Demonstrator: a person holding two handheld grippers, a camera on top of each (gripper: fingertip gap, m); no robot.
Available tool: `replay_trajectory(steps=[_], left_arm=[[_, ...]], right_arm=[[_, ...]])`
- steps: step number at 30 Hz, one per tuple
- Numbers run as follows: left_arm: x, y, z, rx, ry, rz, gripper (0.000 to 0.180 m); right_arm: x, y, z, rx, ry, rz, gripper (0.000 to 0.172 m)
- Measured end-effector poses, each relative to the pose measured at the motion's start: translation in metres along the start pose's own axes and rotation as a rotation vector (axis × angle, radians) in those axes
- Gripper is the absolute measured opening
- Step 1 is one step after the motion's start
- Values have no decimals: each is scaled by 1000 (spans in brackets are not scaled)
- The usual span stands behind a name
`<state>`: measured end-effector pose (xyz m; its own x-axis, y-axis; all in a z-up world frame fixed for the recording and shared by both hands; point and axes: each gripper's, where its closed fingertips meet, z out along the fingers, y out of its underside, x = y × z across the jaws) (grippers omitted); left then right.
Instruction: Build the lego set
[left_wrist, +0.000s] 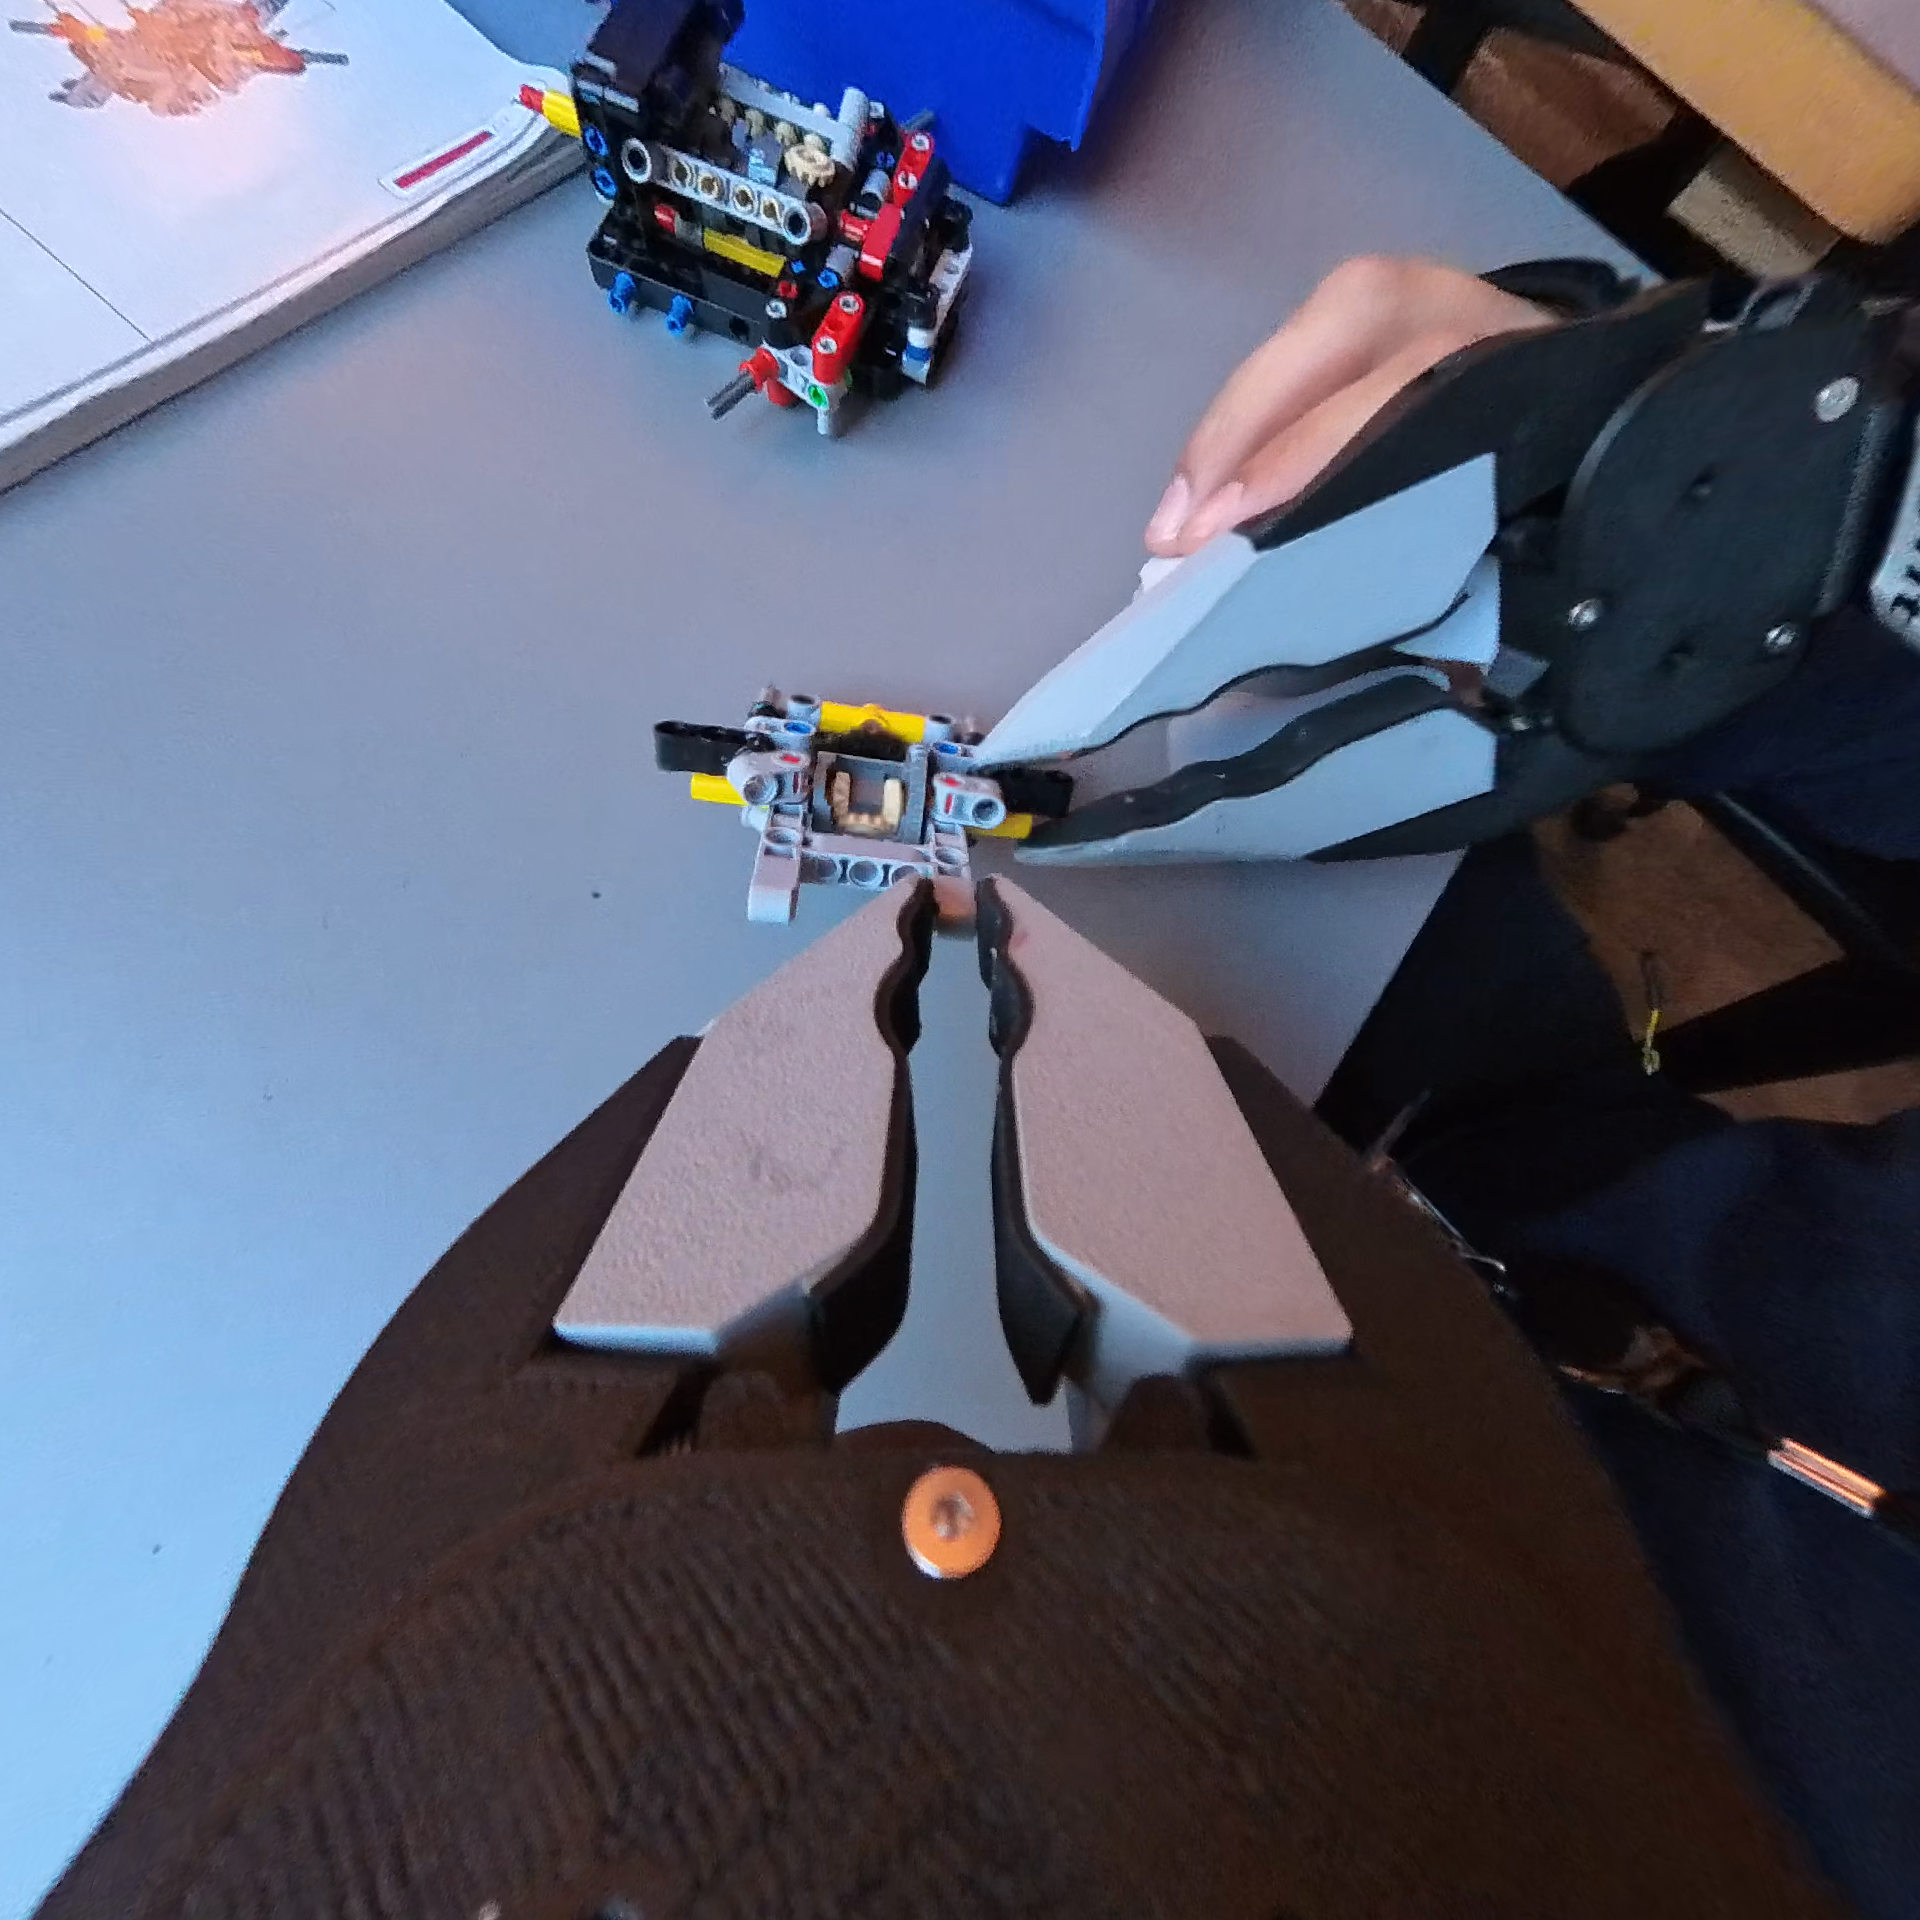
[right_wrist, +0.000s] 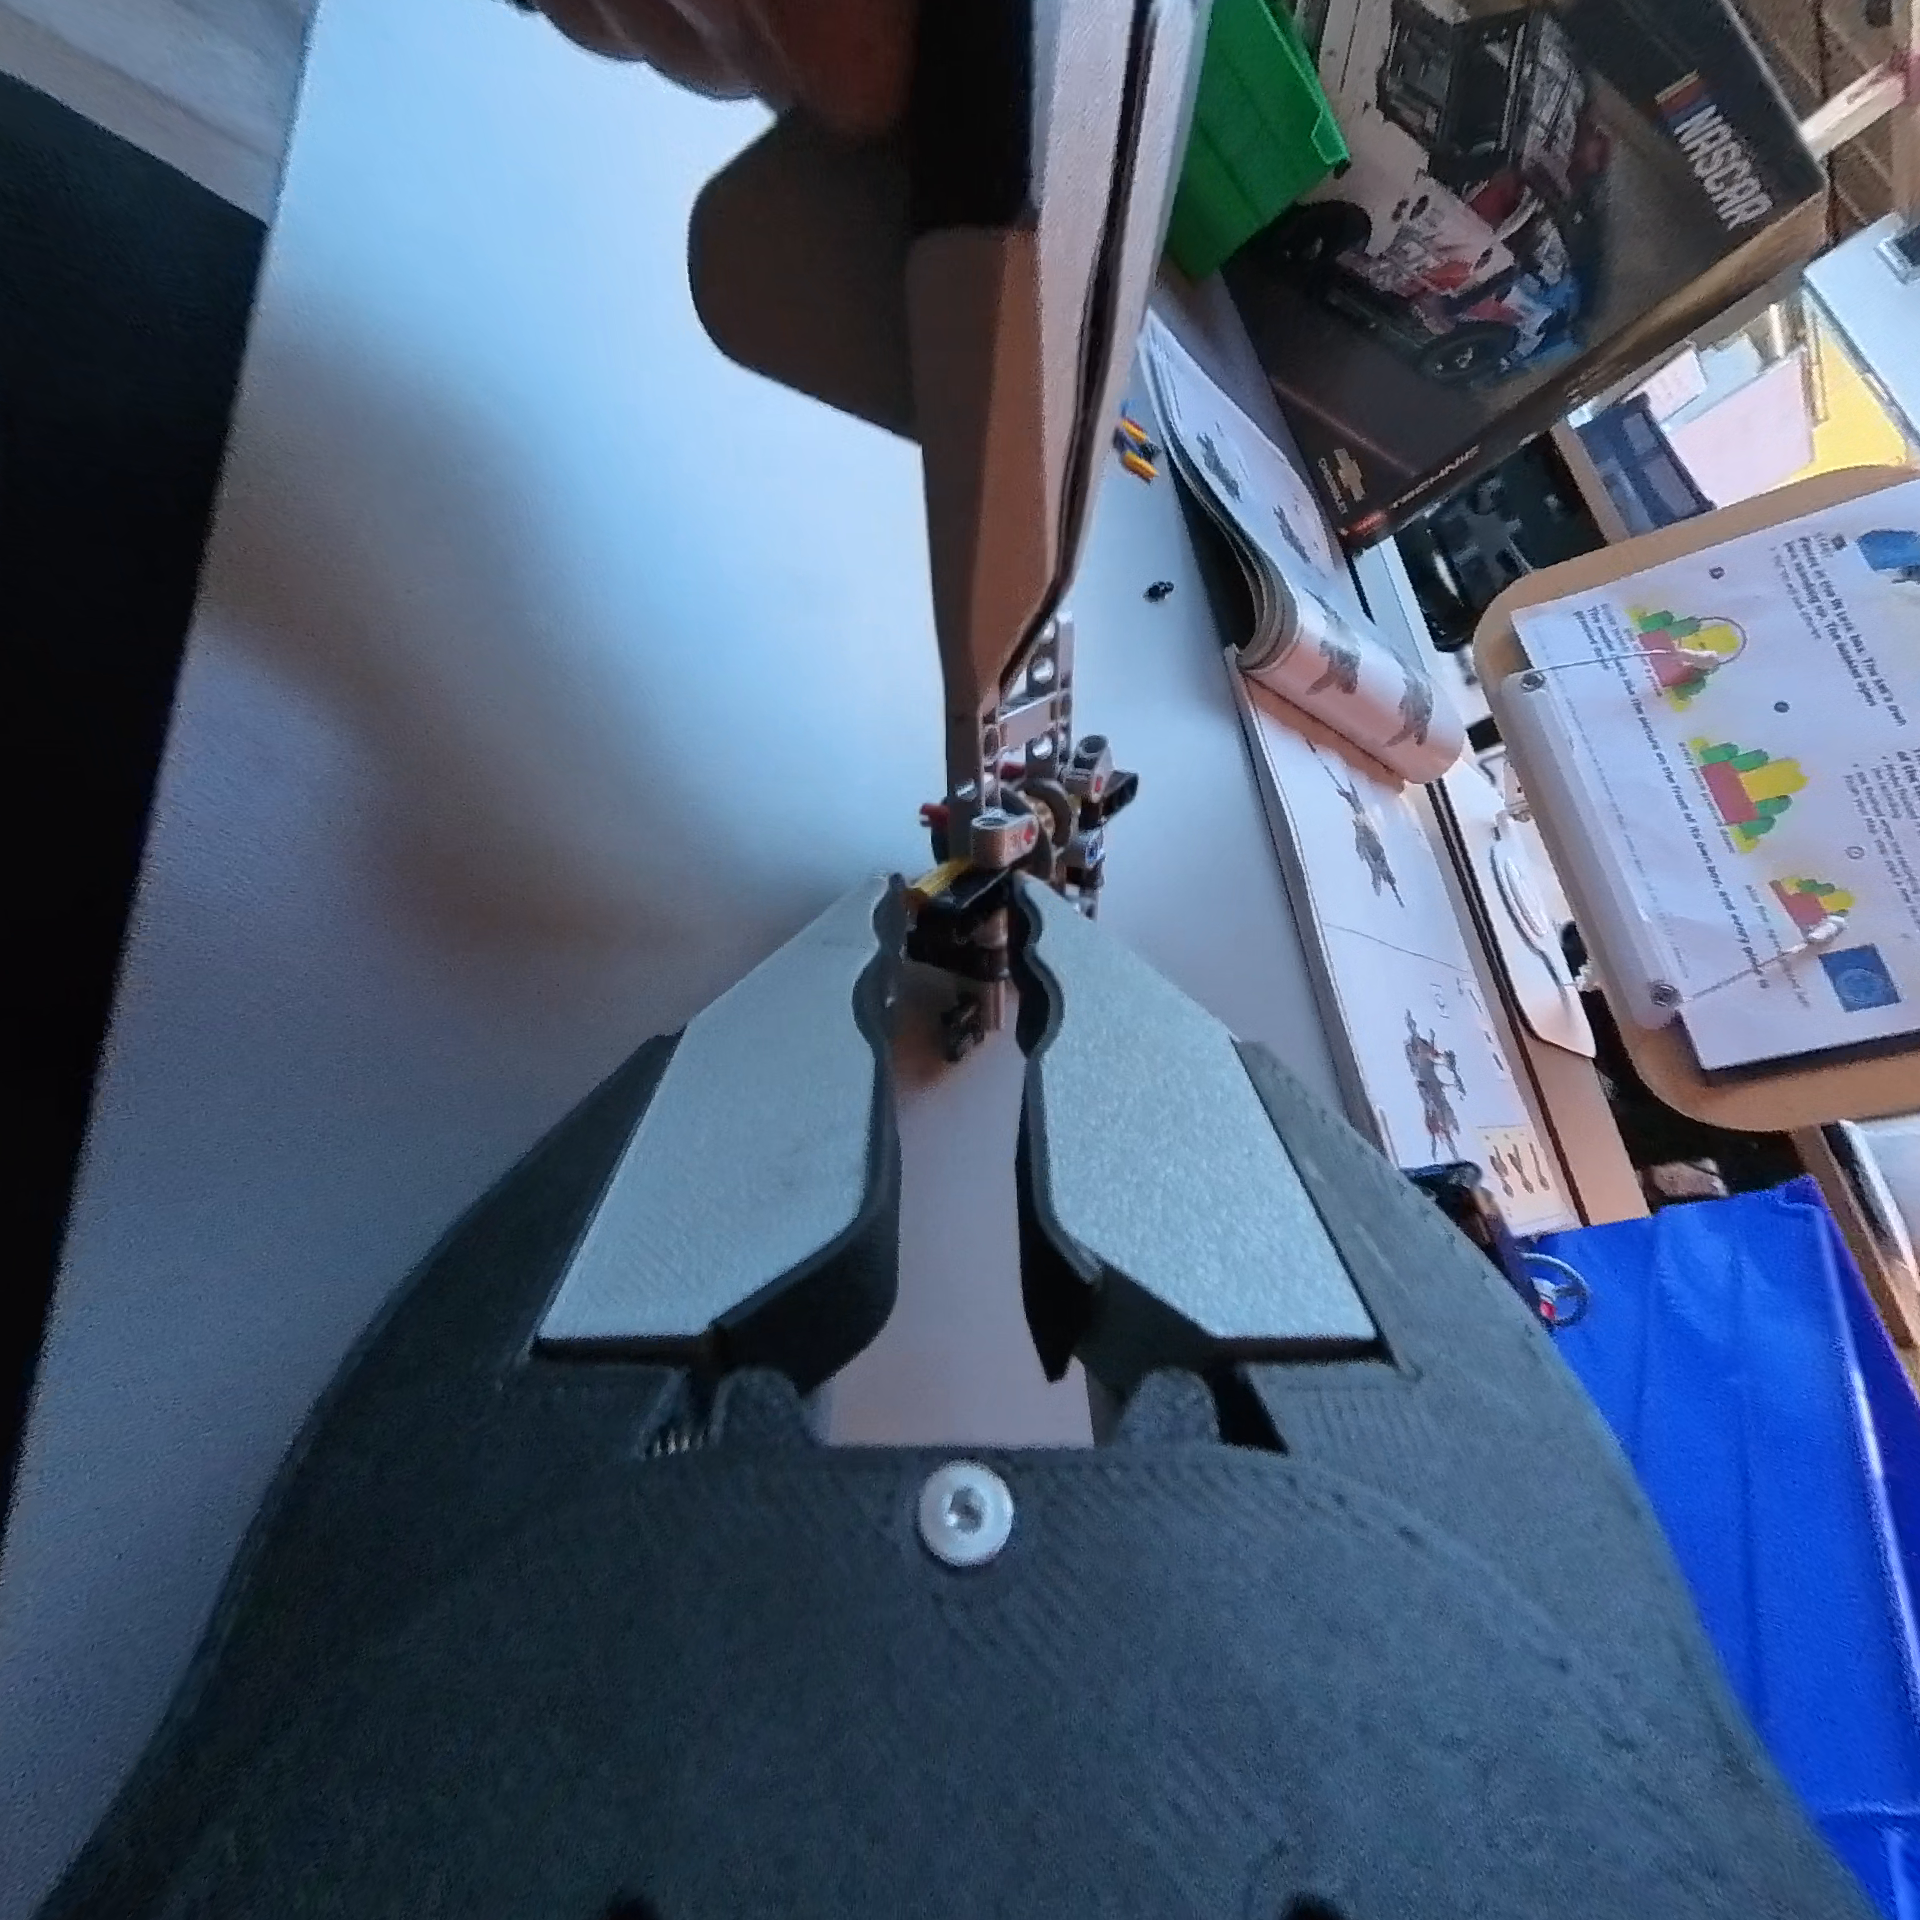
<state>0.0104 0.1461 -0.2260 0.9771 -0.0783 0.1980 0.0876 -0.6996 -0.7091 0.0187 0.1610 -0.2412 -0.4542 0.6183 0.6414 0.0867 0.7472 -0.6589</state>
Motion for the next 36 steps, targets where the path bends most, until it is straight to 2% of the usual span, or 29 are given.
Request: replay_trajectory(steps=[4,12,36], left_arm=[[2,-4,-1,21,3,6,7],[10,-9,-6,50,3,37,7],[22,-22,-10,86,-10,75,9]], right_arm=[[5,3,2,-26,18,15,15],[12,-3,-10,95,-84,187,13],[14,-6,-14,148,-134,247,13]])
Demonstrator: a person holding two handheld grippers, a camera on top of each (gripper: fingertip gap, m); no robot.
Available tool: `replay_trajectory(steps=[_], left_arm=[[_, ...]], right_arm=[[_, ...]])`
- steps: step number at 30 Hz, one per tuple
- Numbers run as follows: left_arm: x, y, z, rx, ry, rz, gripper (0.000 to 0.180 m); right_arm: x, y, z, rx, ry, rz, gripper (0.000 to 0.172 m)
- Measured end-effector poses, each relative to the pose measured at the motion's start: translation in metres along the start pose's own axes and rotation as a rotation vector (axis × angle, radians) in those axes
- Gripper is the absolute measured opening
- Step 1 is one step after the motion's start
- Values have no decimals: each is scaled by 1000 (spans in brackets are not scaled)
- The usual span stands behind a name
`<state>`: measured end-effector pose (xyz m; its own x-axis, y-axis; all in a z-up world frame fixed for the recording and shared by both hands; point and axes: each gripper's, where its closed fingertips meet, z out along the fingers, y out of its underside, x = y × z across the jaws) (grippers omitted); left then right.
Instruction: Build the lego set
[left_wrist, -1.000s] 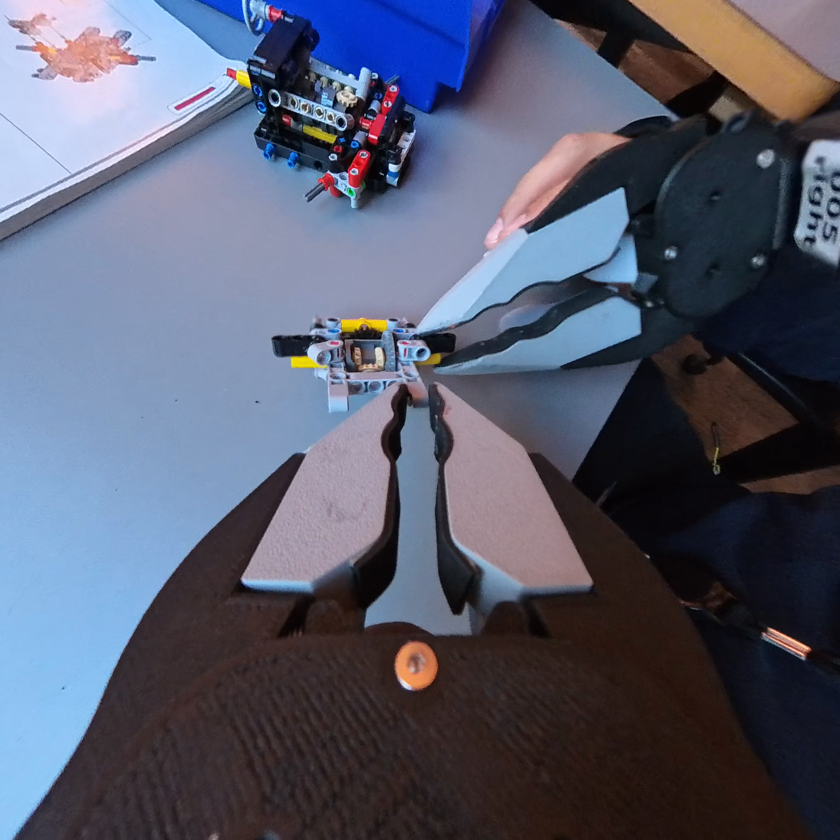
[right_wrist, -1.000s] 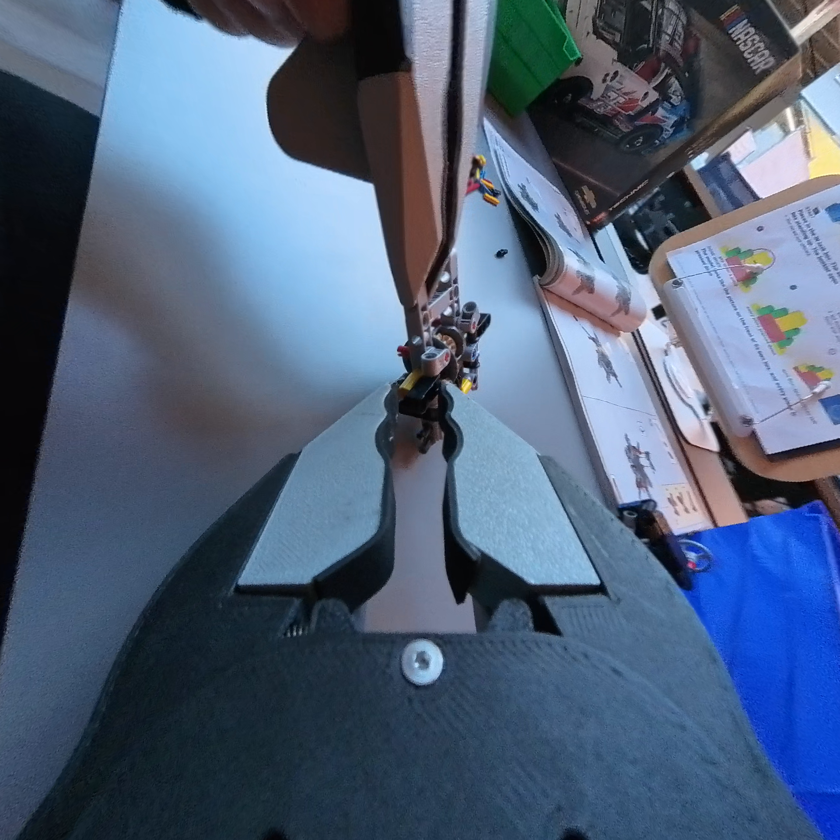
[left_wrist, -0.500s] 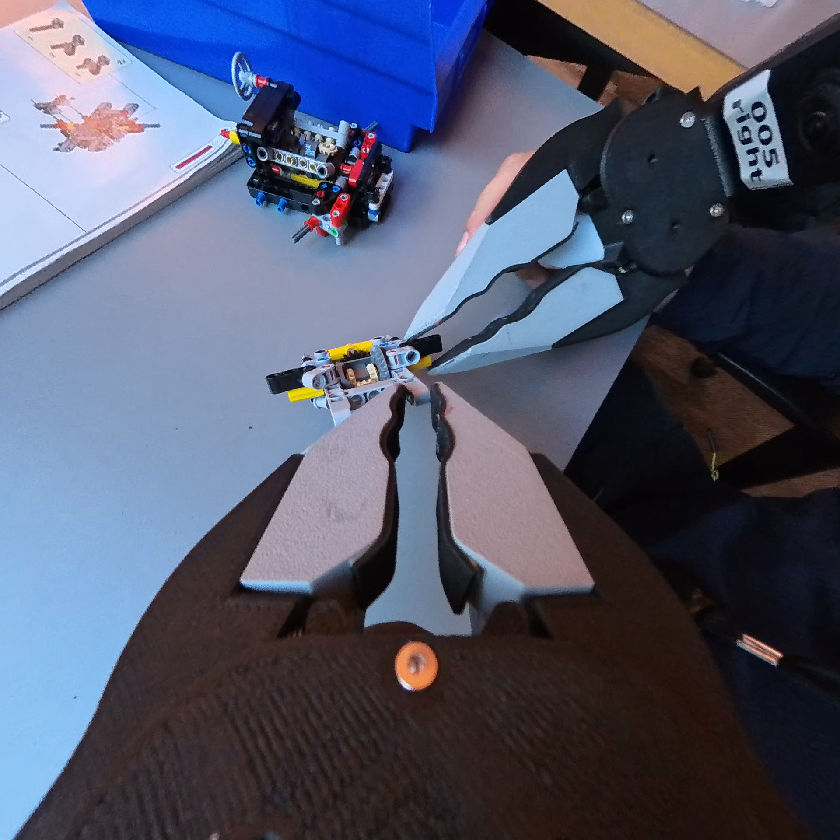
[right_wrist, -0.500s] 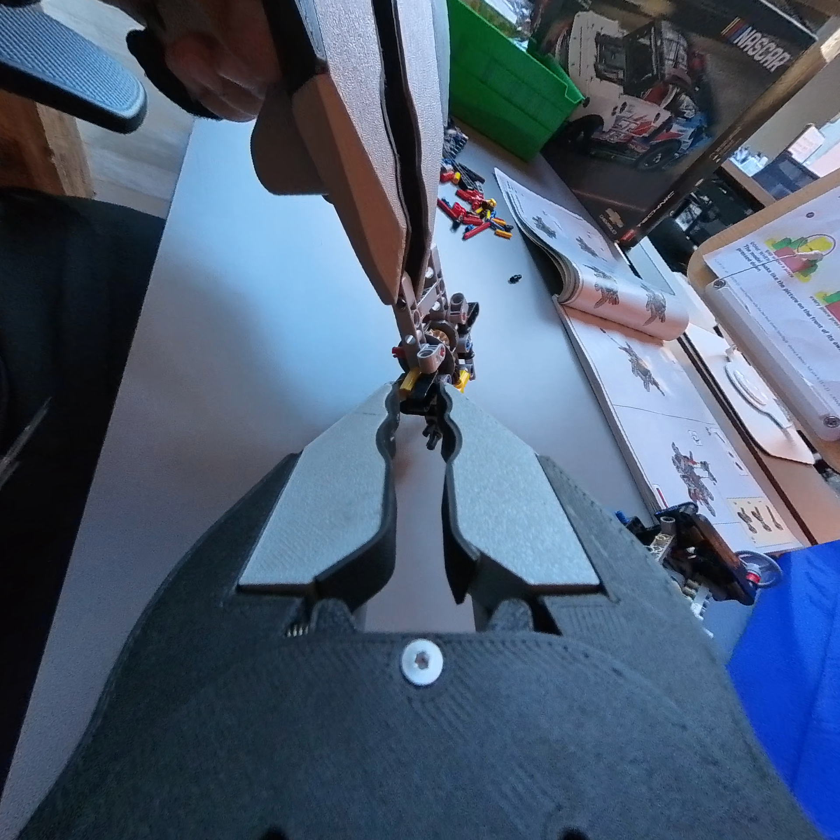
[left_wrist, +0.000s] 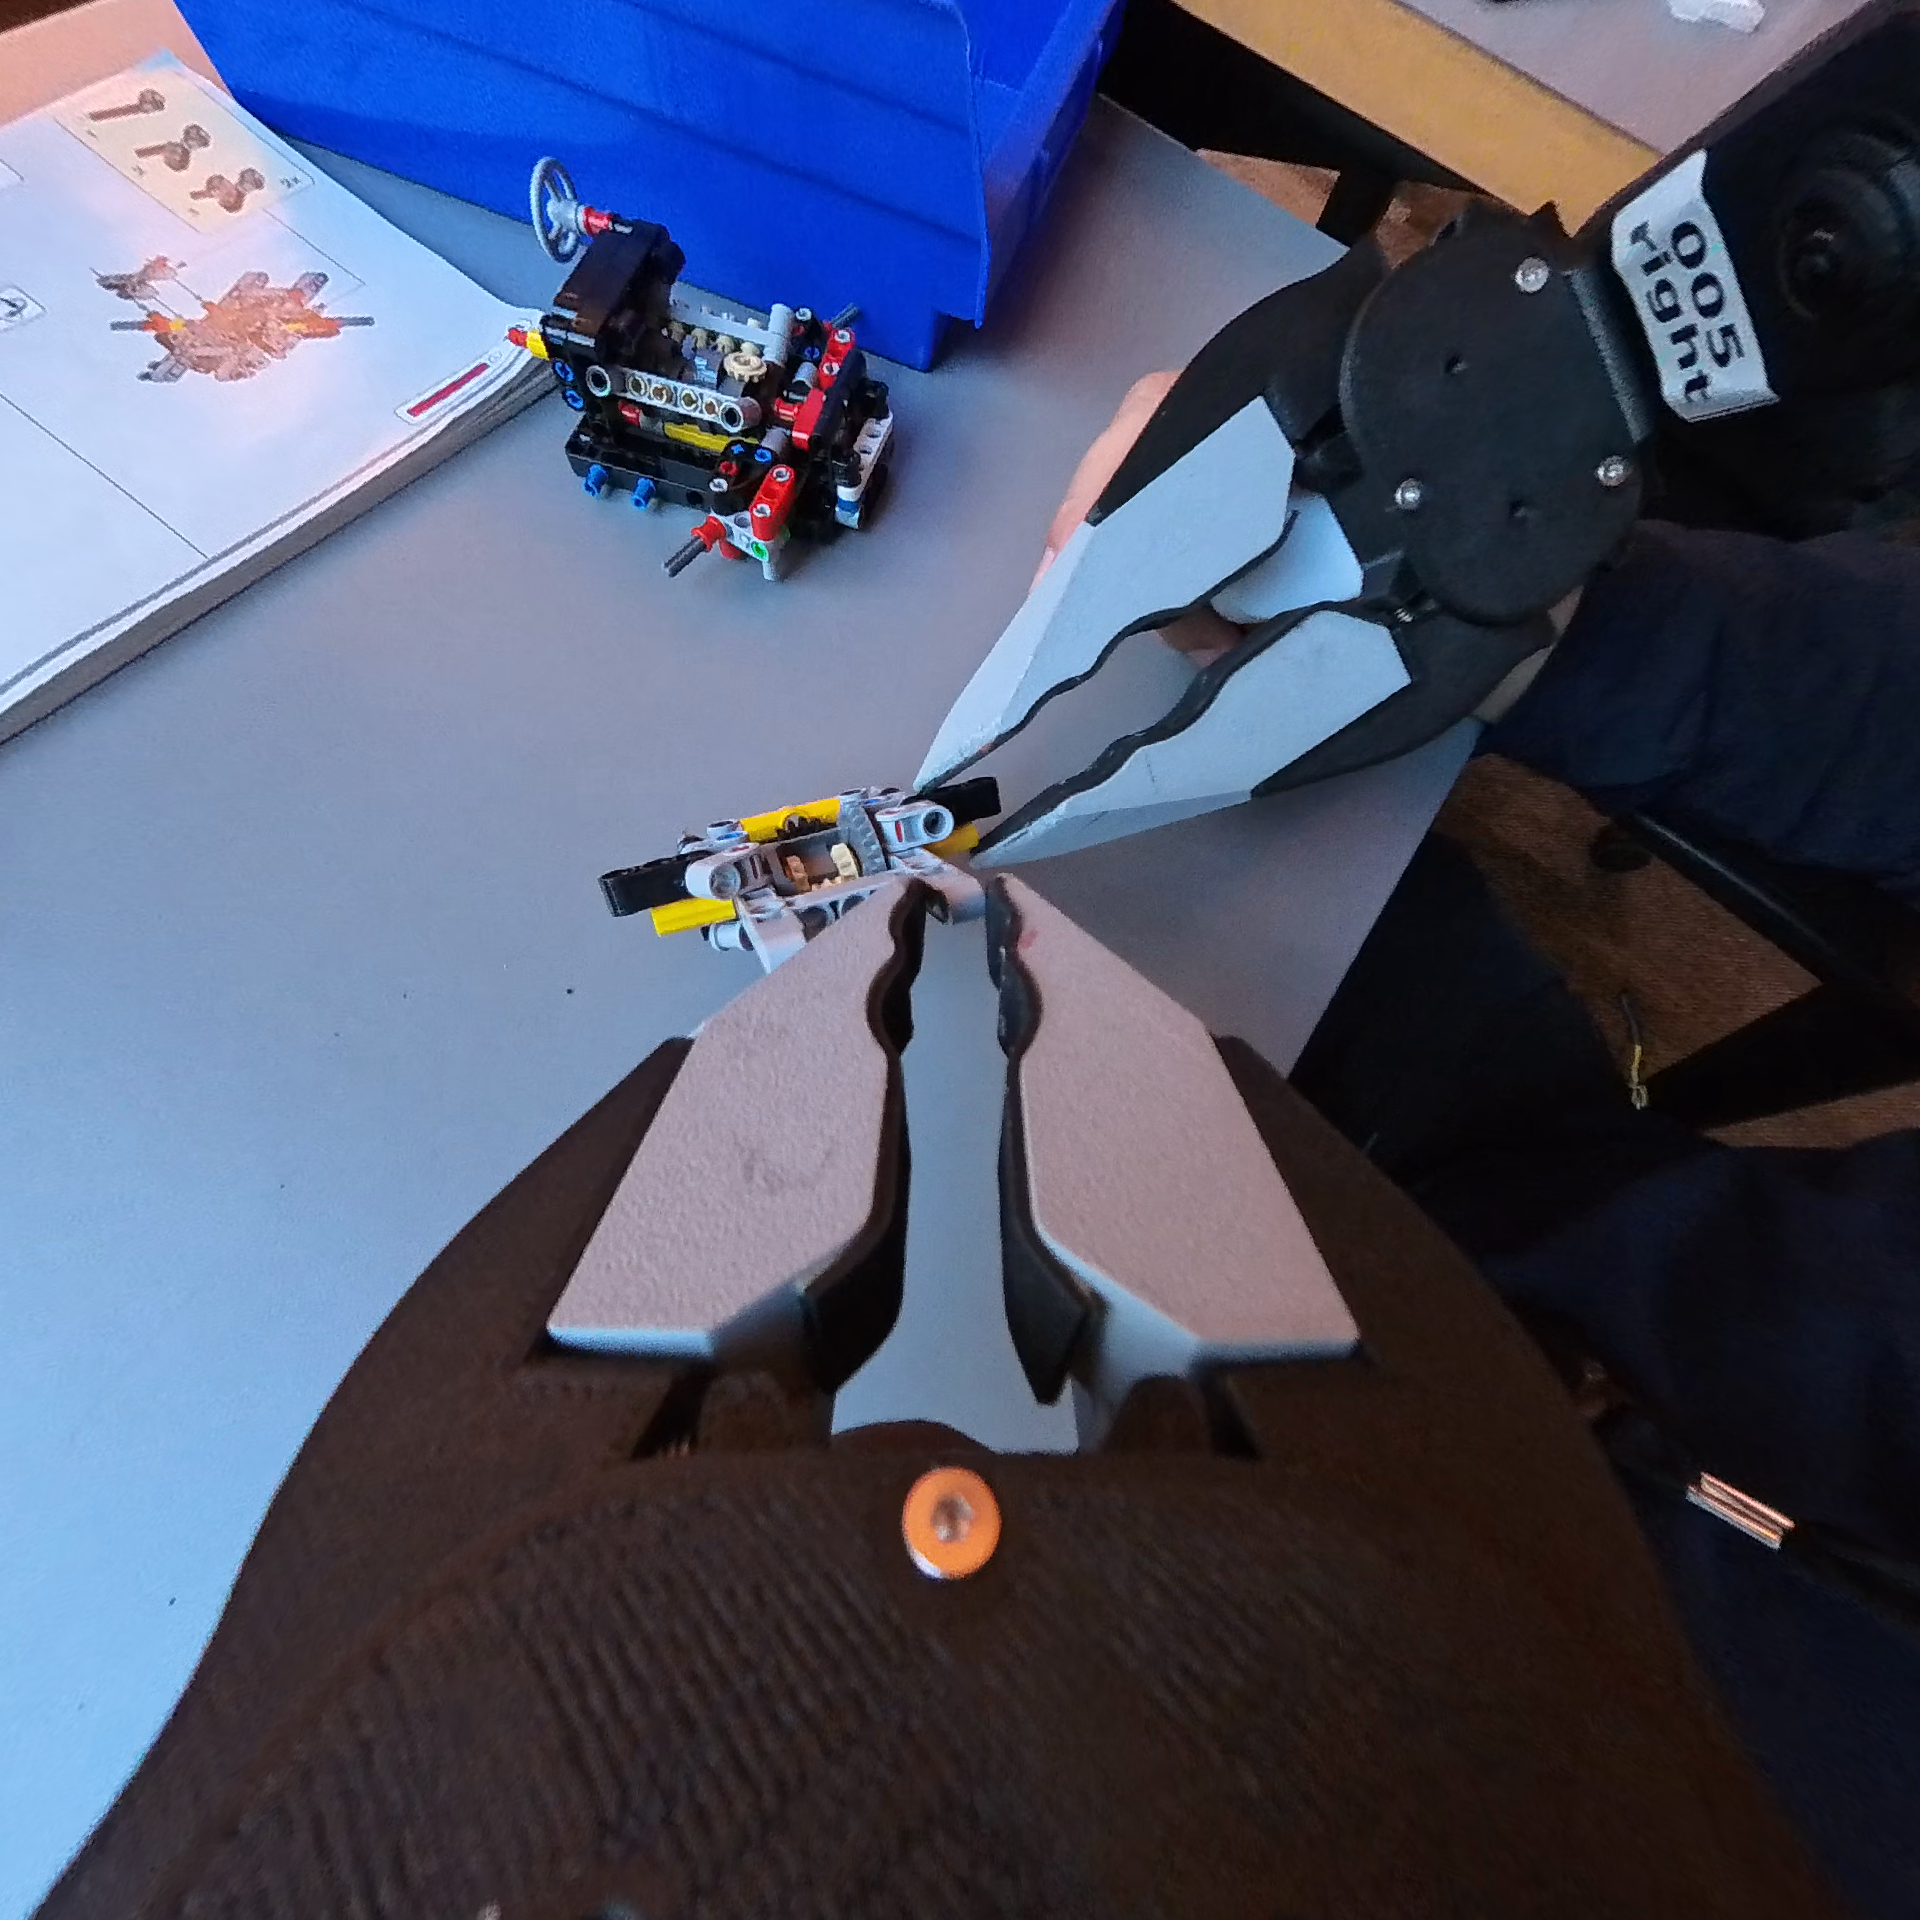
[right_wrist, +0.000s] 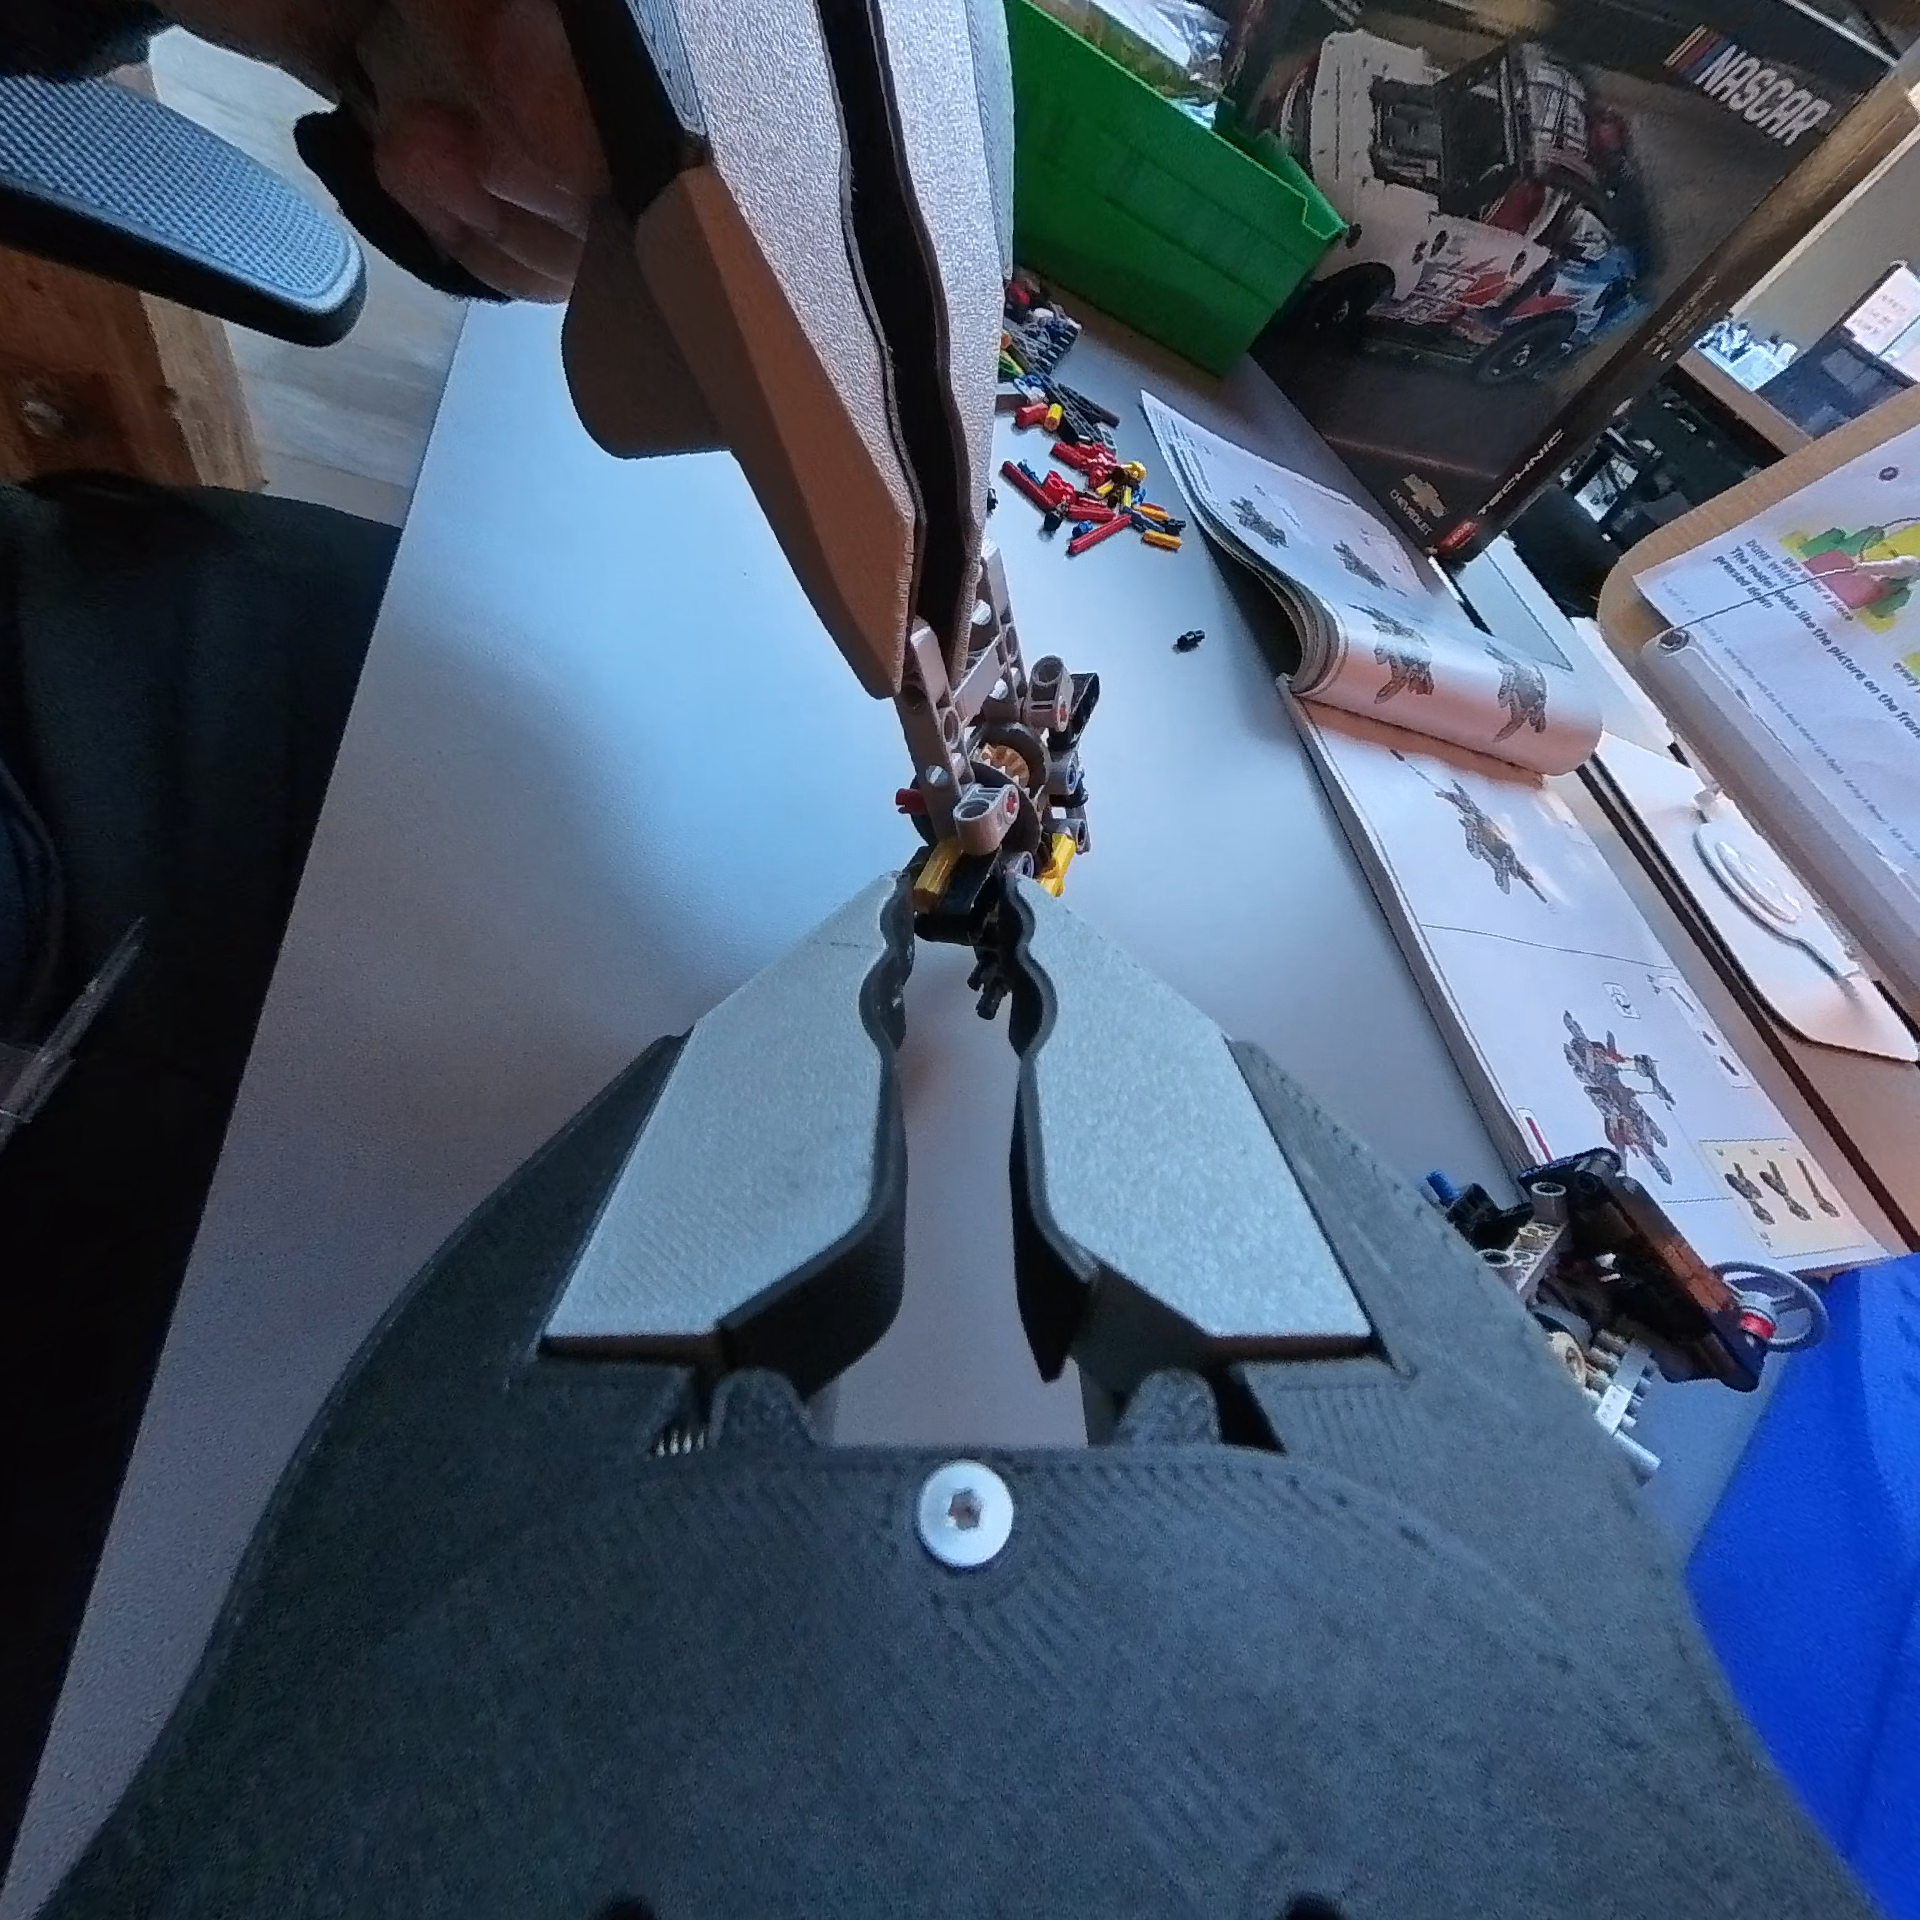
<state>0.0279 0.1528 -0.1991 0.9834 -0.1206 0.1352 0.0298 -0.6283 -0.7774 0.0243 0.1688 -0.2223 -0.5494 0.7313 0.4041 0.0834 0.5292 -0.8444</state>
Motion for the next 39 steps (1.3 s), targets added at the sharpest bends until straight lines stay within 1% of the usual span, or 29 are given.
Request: replay_trajectory(steps=[9,13,17,19,21,23,27,29,32,35,37,39], left_arm=[[-2,6,1,-9,5,-3,9],[-8,32,3,-66,22,-9,8],[-6,57,6,-100,64,-39,8],[-9,68,7,-121,44,-33,8],[-13,76,5,-121,10,-19,22],[-17,80,1,-121,-27,-11,33],[-19,72,-6,-92,-86,21,53],[-17,62,-7,-78,-95,53,60],[-15,52,0,-96,-88,99,63],[-19,52,9,-155,-102,148,65],[-19,51,13,-171,-96,180,60],[-22,51,15,-183,-107,210,58]], right_arm=[[-2,1,1,-14,-2,-12,13],[-7,3,3,-31,1,-67,12],[-17,-1,4,-6,-4,-162,11],[-16,-2,4,2,5,-167,7],[-14,-5,2,22,12,-153,8],[-11,-8,-1,45,23,-138,12],[-4,-10,-6,73,43,-105,21],[-2,-3,-7,48,35,-121,19],[-5,9,-8,-7,-27,-123,11],[-13,13,-6,-30,-95,-130,14],[-19,16,-3,-57,-132,-144,19],[-21,17,0,-66,-140,-178,18]])
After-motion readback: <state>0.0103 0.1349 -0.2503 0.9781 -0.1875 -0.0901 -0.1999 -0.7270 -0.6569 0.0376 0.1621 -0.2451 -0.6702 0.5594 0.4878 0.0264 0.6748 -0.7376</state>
